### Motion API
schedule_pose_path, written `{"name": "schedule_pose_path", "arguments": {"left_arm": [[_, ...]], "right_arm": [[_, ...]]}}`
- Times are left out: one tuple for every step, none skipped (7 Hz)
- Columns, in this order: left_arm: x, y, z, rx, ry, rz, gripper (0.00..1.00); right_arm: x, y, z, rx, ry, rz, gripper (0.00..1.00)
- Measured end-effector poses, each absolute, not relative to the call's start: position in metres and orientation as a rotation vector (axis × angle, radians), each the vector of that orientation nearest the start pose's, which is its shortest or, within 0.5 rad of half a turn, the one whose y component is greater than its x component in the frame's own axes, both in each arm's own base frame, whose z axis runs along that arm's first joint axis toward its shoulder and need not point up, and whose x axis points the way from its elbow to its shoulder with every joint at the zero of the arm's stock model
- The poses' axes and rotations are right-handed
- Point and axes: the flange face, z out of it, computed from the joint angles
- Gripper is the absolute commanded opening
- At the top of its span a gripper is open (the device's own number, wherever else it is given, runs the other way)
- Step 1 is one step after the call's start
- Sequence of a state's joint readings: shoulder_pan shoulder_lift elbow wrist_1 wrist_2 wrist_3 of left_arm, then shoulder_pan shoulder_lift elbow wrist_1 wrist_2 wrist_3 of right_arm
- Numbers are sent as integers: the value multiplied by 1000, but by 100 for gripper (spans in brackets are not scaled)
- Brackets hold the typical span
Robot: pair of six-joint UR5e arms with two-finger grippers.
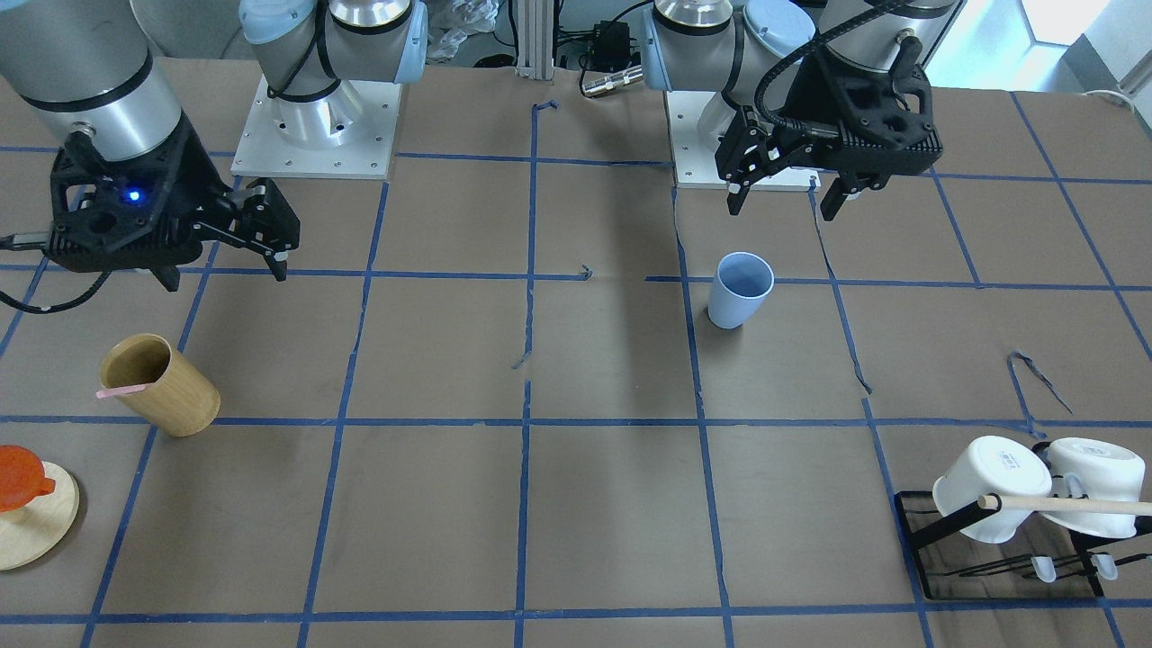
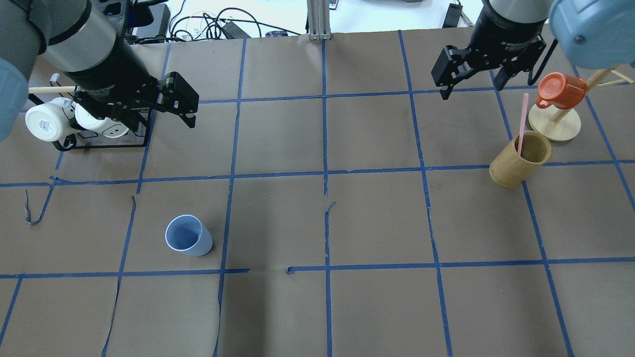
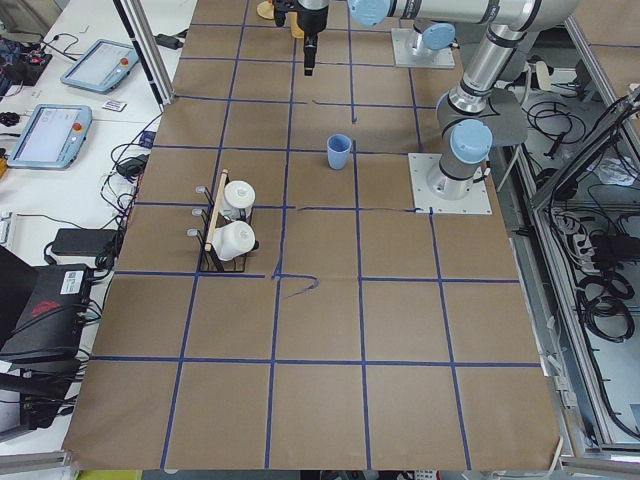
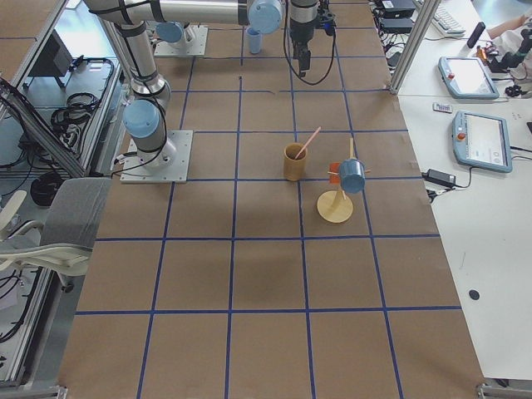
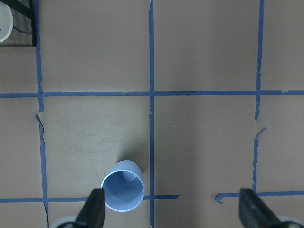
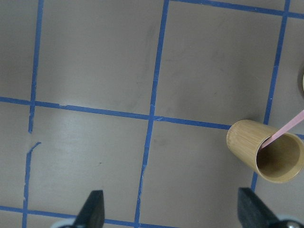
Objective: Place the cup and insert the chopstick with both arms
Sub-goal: 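Move the right gripper toward the bamboo cup holding the pink stick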
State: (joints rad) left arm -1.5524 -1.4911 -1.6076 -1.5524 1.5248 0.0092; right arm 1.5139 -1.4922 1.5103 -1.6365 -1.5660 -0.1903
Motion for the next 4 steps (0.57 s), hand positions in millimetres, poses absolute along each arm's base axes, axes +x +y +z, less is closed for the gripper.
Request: {"name": "schedule_pose_path", "arguments": {"left_arm": [[-129,-466,510,-12,3185,-99,100],[-129,-466,510,-12,3185,-100,100],[-129,-466,510,-12,3185,-101,100],[-129,-465,510,-12,3185,-99,100]], "right_arm": [[98,-542,484,-203,3141,-78,100],[94,-547,481,-203,3154,-67,100],[92,-553,478,-205,3169,-49,100],[90,-565,478,-213,3175,-12,100]]}}
